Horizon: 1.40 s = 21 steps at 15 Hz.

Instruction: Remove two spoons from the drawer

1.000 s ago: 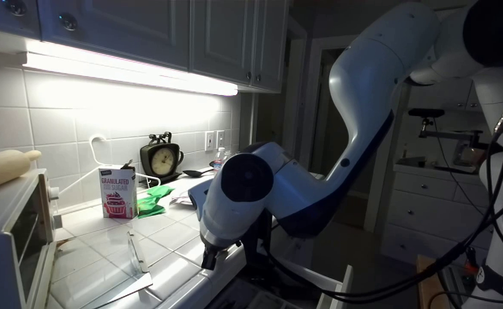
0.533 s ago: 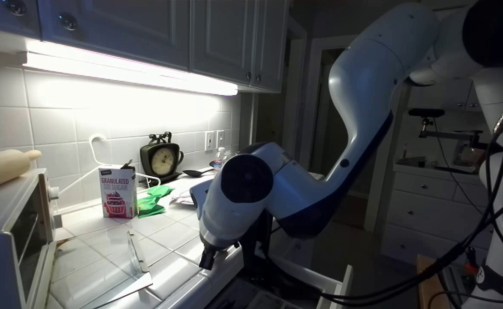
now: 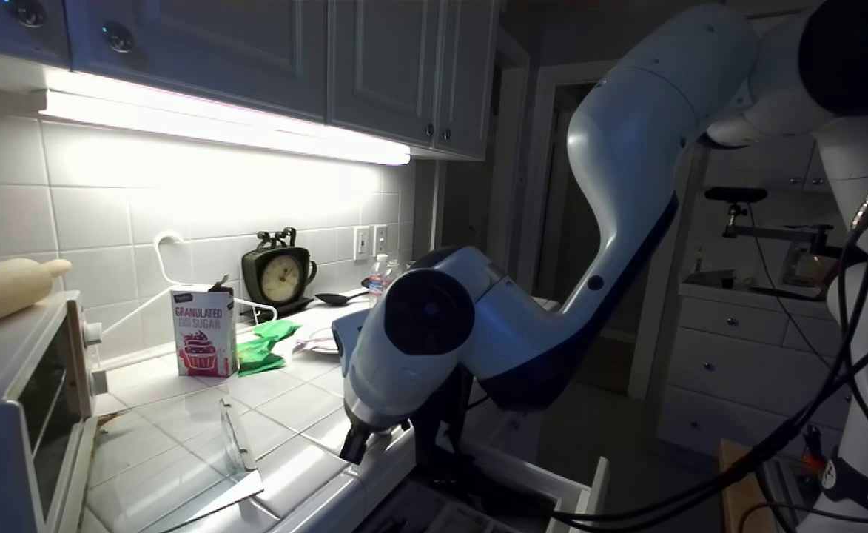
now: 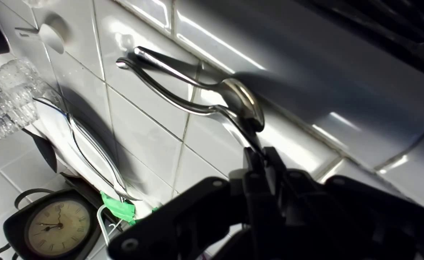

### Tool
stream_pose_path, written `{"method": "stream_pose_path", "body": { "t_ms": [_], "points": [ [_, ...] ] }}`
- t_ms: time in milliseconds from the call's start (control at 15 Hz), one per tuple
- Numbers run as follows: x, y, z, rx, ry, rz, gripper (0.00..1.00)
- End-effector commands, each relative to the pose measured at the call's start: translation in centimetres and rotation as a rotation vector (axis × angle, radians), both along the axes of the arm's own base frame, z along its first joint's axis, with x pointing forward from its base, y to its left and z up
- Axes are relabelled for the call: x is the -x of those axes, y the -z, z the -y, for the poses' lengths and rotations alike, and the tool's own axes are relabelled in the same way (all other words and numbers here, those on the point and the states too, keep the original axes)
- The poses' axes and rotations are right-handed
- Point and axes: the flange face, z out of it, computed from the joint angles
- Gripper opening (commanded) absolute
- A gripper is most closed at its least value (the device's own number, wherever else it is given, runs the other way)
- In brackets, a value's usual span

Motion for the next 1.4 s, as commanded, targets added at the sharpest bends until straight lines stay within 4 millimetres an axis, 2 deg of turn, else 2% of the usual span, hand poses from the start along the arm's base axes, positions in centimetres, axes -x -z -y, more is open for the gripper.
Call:
{"method": "stream_pose_path", "body": {
  "t_ms": [0,867,1333],
  "points": [
    [0.43,-0.13,0.22,-0.008,0.029,0.045,0.02],
    [1.05,-0.32,1.16,-0.023,0.147,0.082,0.02],
    [1.24,0.1,0.96,-0.02,0.151,0.083,0.02]
  ]
}}
